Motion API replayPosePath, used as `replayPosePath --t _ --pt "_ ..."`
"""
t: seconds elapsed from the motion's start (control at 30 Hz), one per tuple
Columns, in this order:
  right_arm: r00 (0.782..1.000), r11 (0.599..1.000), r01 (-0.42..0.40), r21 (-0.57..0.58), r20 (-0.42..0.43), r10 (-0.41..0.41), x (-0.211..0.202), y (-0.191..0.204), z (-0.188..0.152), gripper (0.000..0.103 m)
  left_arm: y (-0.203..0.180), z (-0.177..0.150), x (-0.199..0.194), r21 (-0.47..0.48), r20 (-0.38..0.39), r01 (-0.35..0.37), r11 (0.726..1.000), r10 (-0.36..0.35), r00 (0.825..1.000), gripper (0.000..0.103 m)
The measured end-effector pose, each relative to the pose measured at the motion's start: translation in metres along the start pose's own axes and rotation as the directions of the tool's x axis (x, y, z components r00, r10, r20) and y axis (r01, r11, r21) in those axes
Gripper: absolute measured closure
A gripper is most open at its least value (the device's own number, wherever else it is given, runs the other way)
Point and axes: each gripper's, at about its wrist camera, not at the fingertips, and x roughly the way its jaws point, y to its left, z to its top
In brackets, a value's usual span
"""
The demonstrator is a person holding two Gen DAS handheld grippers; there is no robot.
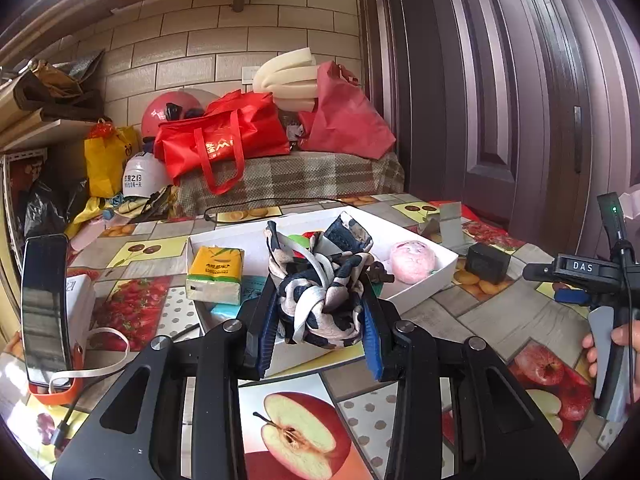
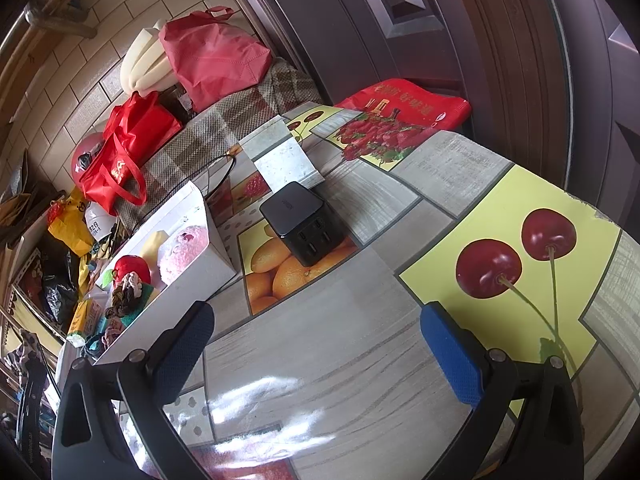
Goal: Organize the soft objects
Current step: 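Lift the patterned cloth with the left tool and carry it over the tray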
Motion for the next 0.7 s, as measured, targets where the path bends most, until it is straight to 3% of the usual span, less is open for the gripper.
replayPosePath --t 0.7 --pt "1.000 1.000 -0.001 -0.001 -0.004 0.001 0.001 0.000 -0.001 0.000 0.022 0.016 0.054 -0.019 -0.016 -0.101 0.995 0.100 0.995 0.068"
